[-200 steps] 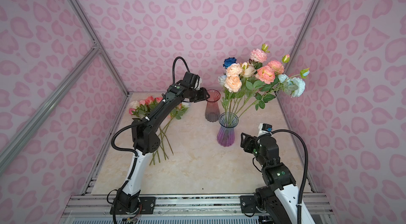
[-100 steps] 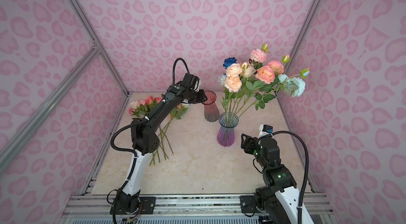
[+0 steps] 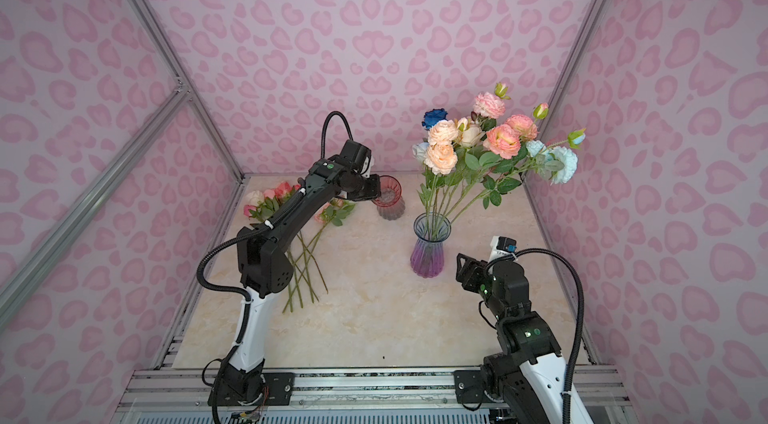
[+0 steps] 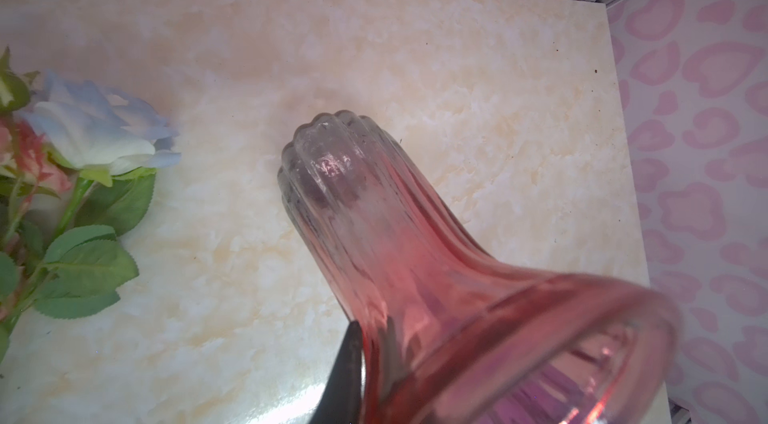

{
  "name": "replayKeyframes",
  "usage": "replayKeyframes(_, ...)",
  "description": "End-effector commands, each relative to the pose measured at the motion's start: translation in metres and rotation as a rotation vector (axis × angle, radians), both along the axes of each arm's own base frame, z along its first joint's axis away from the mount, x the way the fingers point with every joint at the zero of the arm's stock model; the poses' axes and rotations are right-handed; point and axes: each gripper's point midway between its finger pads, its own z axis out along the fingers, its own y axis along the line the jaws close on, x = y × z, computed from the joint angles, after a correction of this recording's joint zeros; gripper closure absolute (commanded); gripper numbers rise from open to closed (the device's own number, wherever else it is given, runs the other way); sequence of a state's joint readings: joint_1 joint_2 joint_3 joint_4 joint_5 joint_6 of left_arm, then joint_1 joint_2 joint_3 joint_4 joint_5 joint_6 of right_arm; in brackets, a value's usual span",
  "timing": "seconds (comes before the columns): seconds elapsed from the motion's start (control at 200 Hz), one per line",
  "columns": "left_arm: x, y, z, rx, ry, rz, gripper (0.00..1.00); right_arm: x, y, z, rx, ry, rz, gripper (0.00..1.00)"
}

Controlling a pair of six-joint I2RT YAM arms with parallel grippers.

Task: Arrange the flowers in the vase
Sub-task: 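Drag the pink glass vase nearer, setting it beside the purple vase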

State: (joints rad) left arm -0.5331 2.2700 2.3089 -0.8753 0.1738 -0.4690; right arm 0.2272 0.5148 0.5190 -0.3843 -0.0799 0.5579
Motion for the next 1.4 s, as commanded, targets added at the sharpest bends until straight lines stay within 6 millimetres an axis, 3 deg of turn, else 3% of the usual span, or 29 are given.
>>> replayKeyframes(0.0, -0.005, 0.003, 0.008, 0.006, -0.016, -0.013, 0.97, 0.002, 0.002, 0.001, 0.014, -0.014, 0.006, 0.28)
replayKeyframes(0.18, -0.028, 0.009, 0.023, -0.016, -0.001, -0.032, 0.97, 0.003, 0.002, 0.002, 0.011, -0.016, 0.005, 0.28)
replayKeyframes(0.33, -0.075, 0.035, 0.035, 0.008, 0.062, -0.027, 0.97, 0.008, 0.005, 0.008, 0.027, -0.027, 0.015, 0.28)
replayKeyframes(0.52, -0.144, 0.066, 0.018, 0.048, 0.206, -0.023, 0.97, 0.01, 0.01, 0.017, 0.047, -0.042, 0.036, 0.28)
replayKeyframes(0.71, -0.182, 0.079, 0.018, 0.056, 0.252, -0.038, 0.97, 0.007, 0.014, 0.019, 0.066, -0.026, 0.053, 0.28)
replayKeyframes(1.0, -0.174, 0.063, 0.008, 0.037, 0.306, -0.08, 0.97, -0.001, 0.012, 0.027, 0.068, -0.022, 0.045, 0.29)
replayKeyframes(1.105, -0.166, 0.061, 0.003, 0.053, 0.306, -0.075, 0.87, -0.004, 0.009, 0.025, 0.056, -0.014, 0.036, 0.29)
replayKeyframes(1.175, -0.162, 0.059, 0.004, 0.05, 0.292, -0.074, 0.74, -0.006, 0.005, 0.025, 0.052, -0.02, 0.021, 0.29)
replayKeyframes(1.255, -0.158, 0.057, 0.004, 0.05, 0.282, -0.08, 0.71, -0.008, 0.002, 0.024, 0.04, -0.018, 0.009, 0.29)
replayKeyframes(1.395, -0.149, 0.06, 0.018, 0.056, 0.234, -0.082, 0.56, -0.006, 0.003, 0.026, 0.023, -0.015, 0.015, 0.29)
